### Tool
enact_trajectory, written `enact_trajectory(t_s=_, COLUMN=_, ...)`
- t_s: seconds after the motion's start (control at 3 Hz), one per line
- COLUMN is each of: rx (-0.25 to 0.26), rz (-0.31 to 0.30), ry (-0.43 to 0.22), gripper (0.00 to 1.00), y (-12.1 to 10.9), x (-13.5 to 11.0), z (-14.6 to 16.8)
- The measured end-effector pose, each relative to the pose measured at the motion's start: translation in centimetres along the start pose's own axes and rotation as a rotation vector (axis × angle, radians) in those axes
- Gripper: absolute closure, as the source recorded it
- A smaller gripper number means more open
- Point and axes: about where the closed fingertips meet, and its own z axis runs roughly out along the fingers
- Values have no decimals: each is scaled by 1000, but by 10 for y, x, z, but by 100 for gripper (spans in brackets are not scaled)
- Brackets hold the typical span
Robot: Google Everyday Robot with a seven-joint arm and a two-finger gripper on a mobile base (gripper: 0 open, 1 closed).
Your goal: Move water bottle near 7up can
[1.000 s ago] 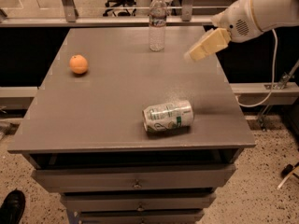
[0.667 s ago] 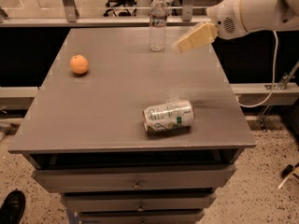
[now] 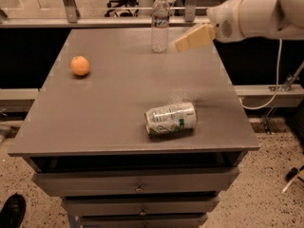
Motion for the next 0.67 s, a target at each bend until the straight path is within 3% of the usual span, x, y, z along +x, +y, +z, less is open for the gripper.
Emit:
enact_trajectory(t_s=0.33, rx=33, rz=26, ry=-72, gripper=0, y=-5, x=-8, z=39)
enact_trajectory(t_s=0.67, rx=98, rz=33, ry=-127, gripper=0, y=-27, x=-13, z=78)
